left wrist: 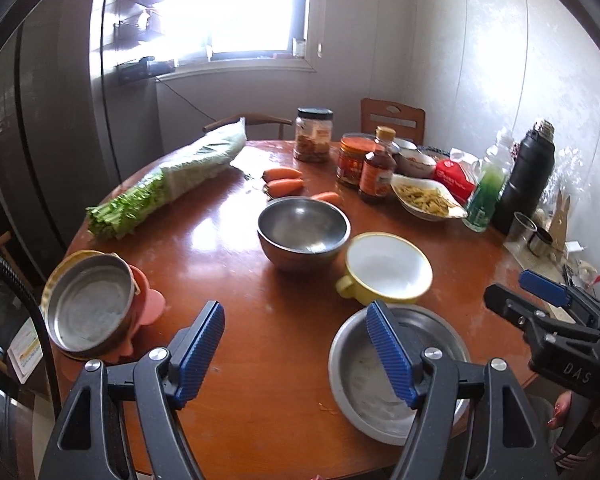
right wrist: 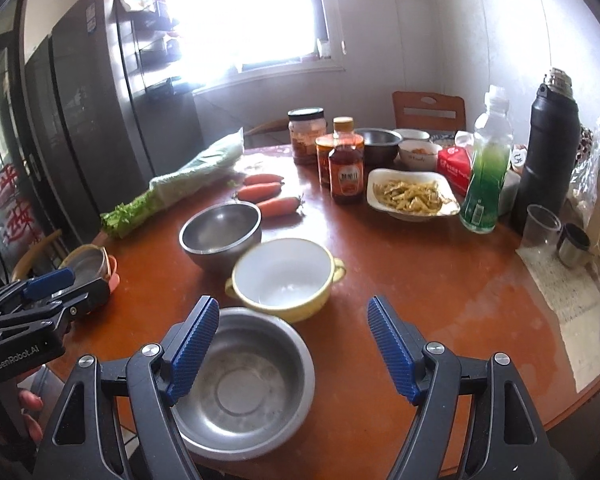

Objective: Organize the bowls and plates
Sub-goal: 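Close the right gripper on the rim of the steel basin, then lift the steel basin and carry it across the table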

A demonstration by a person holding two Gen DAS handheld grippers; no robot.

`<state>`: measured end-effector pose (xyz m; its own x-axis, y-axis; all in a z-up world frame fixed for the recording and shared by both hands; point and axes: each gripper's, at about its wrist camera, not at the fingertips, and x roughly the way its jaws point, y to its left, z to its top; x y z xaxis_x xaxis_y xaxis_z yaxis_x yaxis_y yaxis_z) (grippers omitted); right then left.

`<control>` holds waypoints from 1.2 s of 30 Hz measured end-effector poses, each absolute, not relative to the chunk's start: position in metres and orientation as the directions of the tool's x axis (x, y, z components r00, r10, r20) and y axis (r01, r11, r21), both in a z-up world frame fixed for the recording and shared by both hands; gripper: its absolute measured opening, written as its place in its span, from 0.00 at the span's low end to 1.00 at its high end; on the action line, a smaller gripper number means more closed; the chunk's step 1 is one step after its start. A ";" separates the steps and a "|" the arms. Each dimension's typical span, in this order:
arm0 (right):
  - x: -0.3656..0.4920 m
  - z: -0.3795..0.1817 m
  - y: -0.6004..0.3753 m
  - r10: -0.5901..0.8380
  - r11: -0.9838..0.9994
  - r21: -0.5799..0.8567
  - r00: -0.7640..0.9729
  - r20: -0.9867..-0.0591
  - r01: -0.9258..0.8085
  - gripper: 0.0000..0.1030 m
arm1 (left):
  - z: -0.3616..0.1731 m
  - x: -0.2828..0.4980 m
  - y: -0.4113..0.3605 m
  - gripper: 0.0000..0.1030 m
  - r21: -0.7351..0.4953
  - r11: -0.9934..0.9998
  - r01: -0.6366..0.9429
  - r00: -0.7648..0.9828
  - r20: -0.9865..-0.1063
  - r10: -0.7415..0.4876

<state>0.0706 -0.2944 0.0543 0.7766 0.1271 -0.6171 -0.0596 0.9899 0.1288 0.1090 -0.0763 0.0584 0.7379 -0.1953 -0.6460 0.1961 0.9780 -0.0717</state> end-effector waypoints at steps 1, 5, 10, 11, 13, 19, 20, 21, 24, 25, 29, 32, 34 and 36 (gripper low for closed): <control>0.070 0.051 -0.295 0.130 0.990 0.129 0.770 -0.625 -0.063 0.76 | 0.053 0.110 -0.080 0.74 -0.073 0.977 0.202 0.729 -0.654 -0.200; 0.074 0.021 -0.293 0.138 0.990 0.125 0.703 -0.697 -0.071 0.76 | 0.032 0.113 -0.089 0.75 -0.085 0.970 0.229 0.683 -0.696 -0.222; 0.074 -0.008 -0.296 0.139 0.989 0.136 0.650 -0.748 -0.055 0.76 | 0.004 0.120 -0.099 0.75 -0.098 0.965 0.242 0.622 -0.748 -0.231; 0.074 -0.010 -0.296 0.144 0.989 0.138 0.649 -0.747 -0.061 0.75 | 0.001 0.121 -0.100 0.75 -0.100 0.965 0.243 0.614 -0.754 -0.233; 0.074 -0.014 -0.295 0.136 0.990 0.129 0.649 -0.749 -0.059 0.75 | -0.004 0.123 -0.102 0.75 -0.115 0.962 0.248 0.598 -0.763 -0.245; 0.078 -0.021 -0.292 0.141 0.990 0.122 0.639 -0.756 -0.073 0.47 | -0.020 0.127 -0.105 0.72 -0.147 0.958 0.246 0.560 -0.785 -0.265; 0.078 -0.022 -0.291 0.144 0.989 0.123 0.638 -0.756 -0.078 0.42 | -0.023 0.128 -0.105 0.68 -0.153 0.957 0.247 0.552 -0.789 -0.269; 0.079 -0.023 -0.290 0.147 0.989 0.125 0.637 -0.757 -0.080 0.38 | -0.025 0.129 -0.105 0.65 -0.159 0.954 0.253 0.545 -0.791 -0.277; 0.080 -0.026 -0.287 0.160 0.987 0.131 0.630 -0.760 -0.093 0.30 | -0.031 0.130 -0.106 0.54 -0.172 0.950 0.261 0.524 -0.801 -0.289; 0.081 -0.027 -0.285 0.162 0.987 0.130 0.626 -0.763 -0.097 0.29 | -0.032 0.131 -0.107 0.49 -0.184 0.947 0.264 0.513 -0.804 -0.299; 0.083 -0.026 -0.279 0.161 0.987 0.122 0.626 -0.763 -0.106 0.23 | -0.038 0.133 -0.103 0.30 -0.214 0.942 0.260 0.493 -0.809 -0.320; 0.085 -0.021 -0.272 0.166 0.986 0.119 0.633 -0.756 -0.116 0.23 | -0.036 0.132 -0.096 0.30 -0.223 0.943 0.249 0.502 -0.803 -0.322; 0.088 -0.015 -0.266 0.177 0.984 0.124 0.641 -0.747 -0.127 0.23 | -0.029 0.130 -0.088 0.30 -0.226 0.943 0.242 0.517 -0.793 -0.323; 0.091 -0.008 -0.257 0.190 0.981 0.121 0.653 -0.734 -0.149 0.23 | -0.020 0.127 -0.078 0.30 -0.209 0.951 0.227 0.552 -0.777 -0.303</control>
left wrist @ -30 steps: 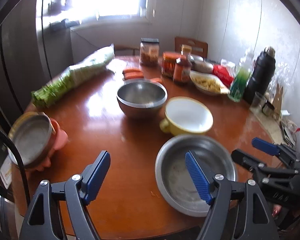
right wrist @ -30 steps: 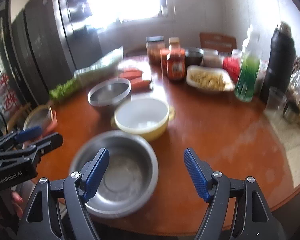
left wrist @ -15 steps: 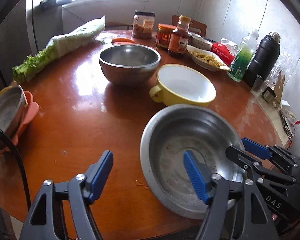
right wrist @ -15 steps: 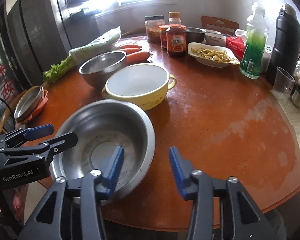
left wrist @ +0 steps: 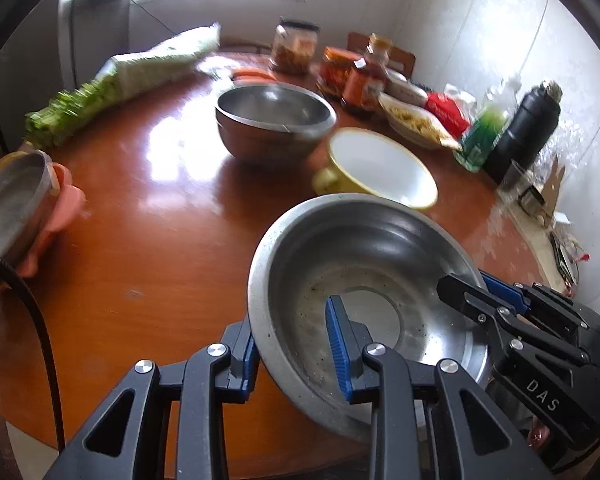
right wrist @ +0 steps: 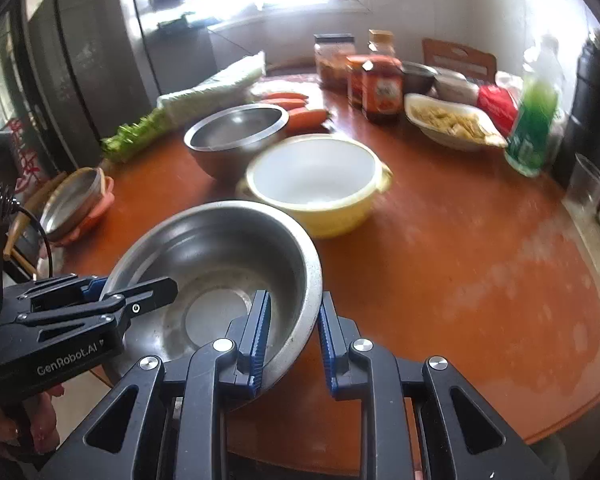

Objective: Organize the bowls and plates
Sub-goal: 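Lift the steel basin and carry it across the table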

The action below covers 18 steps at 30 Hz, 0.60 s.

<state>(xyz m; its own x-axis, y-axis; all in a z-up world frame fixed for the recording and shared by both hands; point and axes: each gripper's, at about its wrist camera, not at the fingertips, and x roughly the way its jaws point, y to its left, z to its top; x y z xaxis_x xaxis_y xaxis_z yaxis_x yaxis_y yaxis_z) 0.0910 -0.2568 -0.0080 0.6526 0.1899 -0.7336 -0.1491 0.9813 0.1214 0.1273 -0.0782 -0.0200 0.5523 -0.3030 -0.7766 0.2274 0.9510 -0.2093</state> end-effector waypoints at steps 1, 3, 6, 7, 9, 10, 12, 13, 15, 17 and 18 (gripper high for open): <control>0.093 -0.005 -0.250 0.198 0.979 0.119 0.658 -0.726 -0.163 0.23 | -0.017 0.127 -0.074 0.30 -0.198 0.954 0.223 0.564 -0.773 -0.292; 0.099 -0.003 -0.239 0.217 0.975 0.127 0.654 -0.725 -0.182 0.23 | -0.013 0.126 -0.062 0.30 -0.183 0.963 0.198 0.582 -0.769 -0.266; 0.107 -0.003 -0.219 0.236 0.969 0.121 0.652 -0.721 -0.216 0.23 | -0.015 0.128 -0.043 0.30 -0.182 0.970 0.160 0.591 -0.770 -0.242; 0.109 -0.004 -0.214 0.242 0.967 0.121 0.651 -0.720 -0.225 0.23 | -0.017 0.130 -0.038 0.30 -0.185 0.971 0.149 0.590 -0.772 -0.237; 0.113 -0.005 -0.204 0.247 0.965 0.118 0.647 -0.722 -0.236 0.23 | -0.022 0.132 -0.027 0.30 -0.193 0.973 0.128 0.587 -0.776 -0.230; 0.116 -0.007 -0.199 0.249 0.963 0.115 0.646 -0.722 -0.242 0.23 | -0.025 0.133 -0.022 0.30 -0.194 0.974 0.120 0.587 -0.777 -0.227; 0.120 -0.011 -0.193 0.245 0.963 0.108 0.642 -0.726 -0.246 0.23 | -0.029 0.137 -0.019 0.30 -0.193 0.975 0.112 0.582 -0.782 -0.221; 0.122 -0.013 -0.190 0.243 0.964 0.106 0.640 -0.729 -0.245 0.23 | -0.031 0.138 -0.017 0.30 -0.189 0.975 0.113 0.580 -0.785 -0.219; 0.125 -0.017 -0.187 0.240 0.964 0.104 0.633 -0.736 -0.244 0.23 | -0.034 0.138 -0.016 0.30 -0.184 0.976 0.115 0.581 -0.785 -0.217; 0.128 -0.021 -0.187 0.236 0.965 0.102 0.624 -0.745 -0.243 0.23 | -0.037 0.140 -0.014 0.30 -0.191 0.975 0.117 0.573 -0.789 -0.223; 0.129 -0.023 -0.187 0.232 0.965 0.098 0.622 -0.748 -0.242 0.23 | -0.038 0.140 -0.014 0.30 -0.190 0.974 0.120 0.572 -0.789 -0.225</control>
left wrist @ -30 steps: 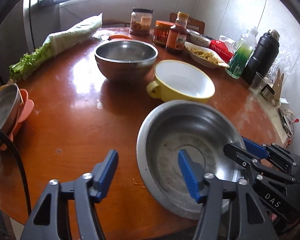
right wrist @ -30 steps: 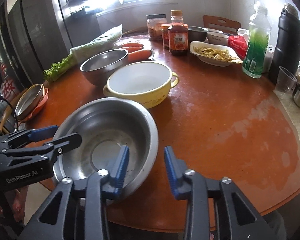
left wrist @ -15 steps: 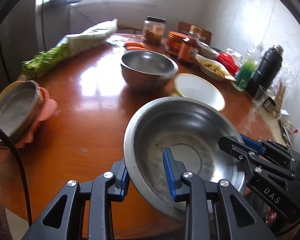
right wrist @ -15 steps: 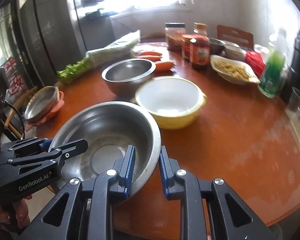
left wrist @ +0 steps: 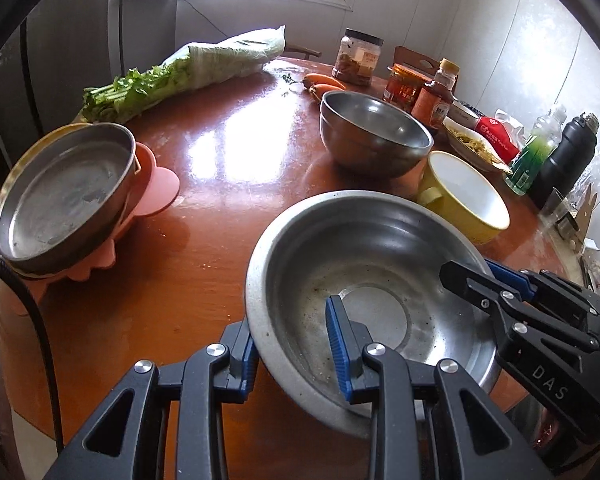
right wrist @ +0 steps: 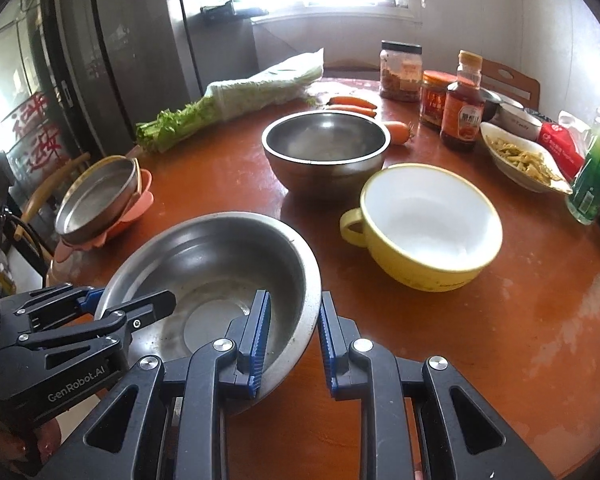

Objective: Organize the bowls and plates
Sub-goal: 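Lift the steel basin and carry it across the table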

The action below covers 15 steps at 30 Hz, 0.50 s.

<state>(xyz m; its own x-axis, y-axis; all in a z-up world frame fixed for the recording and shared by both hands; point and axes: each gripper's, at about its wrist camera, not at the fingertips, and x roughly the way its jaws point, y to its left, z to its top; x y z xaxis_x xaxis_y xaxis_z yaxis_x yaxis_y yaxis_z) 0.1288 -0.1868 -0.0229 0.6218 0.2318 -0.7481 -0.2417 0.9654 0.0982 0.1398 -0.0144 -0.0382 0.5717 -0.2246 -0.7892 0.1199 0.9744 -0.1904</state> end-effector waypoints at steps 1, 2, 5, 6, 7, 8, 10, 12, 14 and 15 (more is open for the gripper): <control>0.130 -0.024 -0.187 0.230 0.966 0.098 0.620 -0.750 -0.240 0.23 | -0.039 0.141 -0.015 0.30 -0.186 0.975 0.123 0.570 -0.791 -0.223; 0.131 -0.026 -0.187 0.228 0.966 0.097 0.618 -0.752 -0.239 0.23 | -0.040 0.141 -0.016 0.30 -0.181 0.975 0.125 0.571 -0.791 -0.220; 0.132 -0.029 -0.189 0.222 0.968 0.095 0.612 -0.759 -0.234 0.23 | -0.040 0.142 -0.020 0.30 -0.165 0.977 0.138 0.574 -0.790 -0.215; 0.132 -0.029 -0.190 0.220 0.968 0.093 0.610 -0.761 -0.234 0.23 | -0.040 0.143 -0.021 0.30 -0.160 0.977 0.142 0.575 -0.790 -0.213; 0.132 -0.030 -0.190 0.220 0.968 0.093 0.607 -0.763 -0.234 0.23 | -0.040 0.143 -0.021 0.30 -0.158 0.977 0.144 0.575 -0.790 -0.213; 0.133 -0.030 -0.189 0.221 0.968 0.094 0.606 -0.764 -0.234 0.24 | -0.039 0.144 -0.021 0.30 -0.158 0.977 0.145 0.575 -0.790 -0.213; 0.133 -0.030 -0.189 0.223 0.967 0.094 0.602 -0.766 -0.239 0.26 | -0.039 0.144 -0.022 0.31 -0.155 0.977 0.146 0.573 -0.792 -0.211; 0.133 -0.030 -0.188 0.227 0.966 0.096 0.599 -0.768 -0.242 0.28 | -0.039 0.144 -0.022 0.31 -0.150 0.977 0.149 0.574 -0.792 -0.209; 0.134 -0.031 -0.188 0.227 0.965 0.094 0.595 -0.771 -0.246 0.28 | -0.038 0.145 -0.023 0.35 -0.147 0.977 0.152 0.574 -0.792 -0.209; 0.134 -0.031 -0.187 0.228 0.964 0.096 0.594 -0.772 -0.246 0.28 | -0.037 0.145 -0.024 0.36 -0.147 0.977 0.156 0.576 -0.789 -0.211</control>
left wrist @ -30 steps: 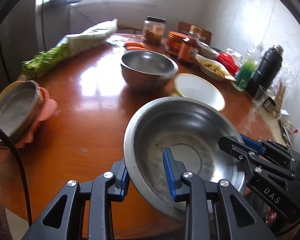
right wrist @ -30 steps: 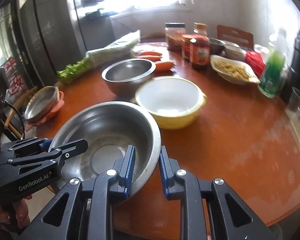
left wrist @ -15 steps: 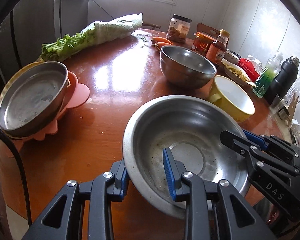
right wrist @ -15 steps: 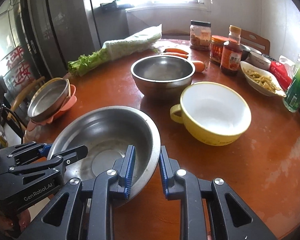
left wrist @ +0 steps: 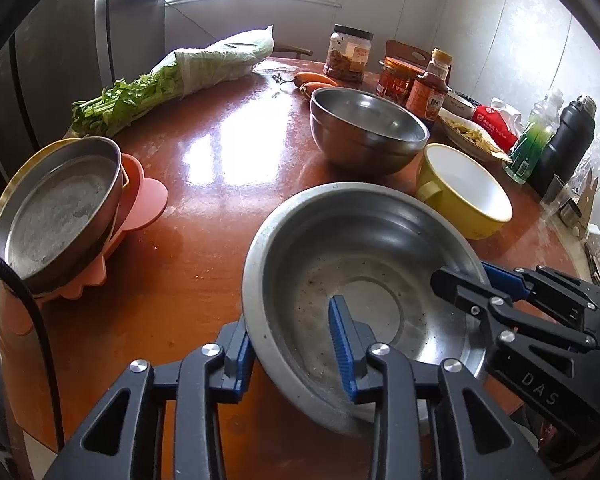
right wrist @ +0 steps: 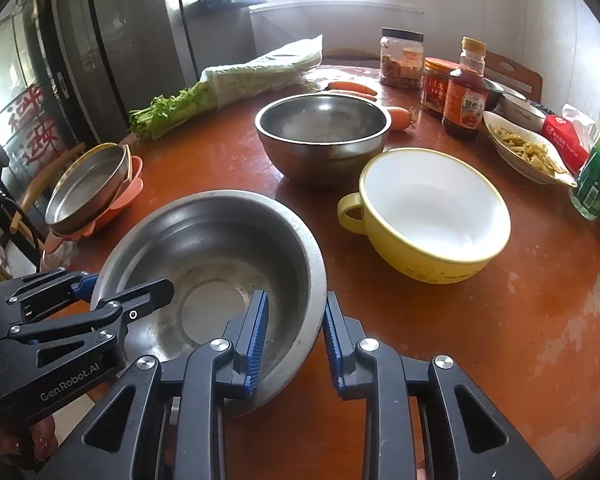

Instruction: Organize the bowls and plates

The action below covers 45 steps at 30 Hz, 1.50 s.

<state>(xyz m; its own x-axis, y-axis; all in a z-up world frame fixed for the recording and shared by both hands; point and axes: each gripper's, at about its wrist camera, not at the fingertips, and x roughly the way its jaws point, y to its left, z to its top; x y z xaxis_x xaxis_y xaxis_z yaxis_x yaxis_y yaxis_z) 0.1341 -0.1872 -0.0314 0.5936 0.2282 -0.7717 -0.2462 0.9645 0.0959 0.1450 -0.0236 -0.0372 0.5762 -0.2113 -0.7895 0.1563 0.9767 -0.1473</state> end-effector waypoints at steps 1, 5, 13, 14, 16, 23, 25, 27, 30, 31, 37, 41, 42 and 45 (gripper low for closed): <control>0.134 -0.032 -0.188 0.233 0.964 0.102 0.591 -0.773 -0.246 0.29 | -0.036 0.145 -0.024 0.38 -0.148 0.976 0.159 0.577 -0.789 -0.213; 0.134 -0.033 -0.187 0.240 0.962 0.112 0.585 -0.775 -0.248 0.34 | -0.033 0.144 -0.024 0.47 -0.140 0.976 0.164 0.588 -0.781 -0.211; 0.132 -0.029 -0.194 0.247 0.964 0.132 0.593 -0.766 -0.230 0.41 | -0.027 0.142 -0.021 0.53 -0.132 0.980 0.151 0.604 -0.772 -0.197; 0.132 -0.028 -0.196 0.246 0.965 0.135 0.595 -0.765 -0.224 0.41 | -0.025 0.142 -0.021 0.54 -0.129 0.981 0.147 0.609 -0.769 -0.192; 0.131 -0.025 -0.200 0.250 0.965 0.143 0.601 -0.759 -0.221 0.41 | -0.021 0.141 -0.018 0.55 -0.129 0.982 0.137 0.620 -0.763 -0.186; 0.130 -0.007 -0.213 0.259 0.965 0.162 0.634 -0.729 -0.208 0.43 | -0.002 0.138 -0.016 0.58 -0.129 0.983 0.133 0.645 -0.741 -0.184; 0.130 -0.003 -0.214 0.259 0.965 0.161 0.641 -0.722 -0.208 0.44 | 0.001 0.139 -0.017 0.58 -0.128 0.983 0.133 0.648 -0.739 -0.184; 0.131 0.000 -0.214 0.262 0.964 0.163 0.645 -0.718 -0.211 0.45 | 0.004 0.140 -0.018 0.58 -0.125 0.983 0.132 0.651 -0.738 -0.180; 0.133 0.005 -0.215 0.265 0.963 0.162 0.651 -0.712 -0.215 0.46 | 0.007 0.142 -0.020 0.58 -0.119 0.985 0.128 0.654 -0.736 -0.174; 0.133 0.006 -0.214 0.265 0.963 0.161 0.653 -0.710 -0.215 0.46 | 0.007 0.142 -0.020 0.58 -0.118 0.985 0.127 0.653 -0.737 -0.172; 0.141 0.019 -0.216 0.263 0.963 0.148 0.671 -0.694 -0.224 0.47 | 0.015 0.150 -0.022 0.58 -0.113 0.985 0.132 0.658 -0.733 -0.173; 0.149 0.028 -0.217 0.258 0.964 0.138 0.685 -0.681 -0.225 0.47 | 0.022 0.157 -0.024 0.58 -0.099 0.986 0.132 0.665 -0.729 -0.162; 0.152 0.031 -0.218 0.257 0.965 0.138 0.689 -0.677 -0.224 0.47 | 0.025 0.159 -0.024 0.58 -0.098 0.987 0.131 0.669 -0.725 -0.161; 0.161 0.039 -0.221 0.250 0.967 0.131 0.702 -0.667 -0.220 0.47 | 0.031 0.169 -0.026 0.59 -0.095 0.986 0.135 0.671 -0.724 -0.161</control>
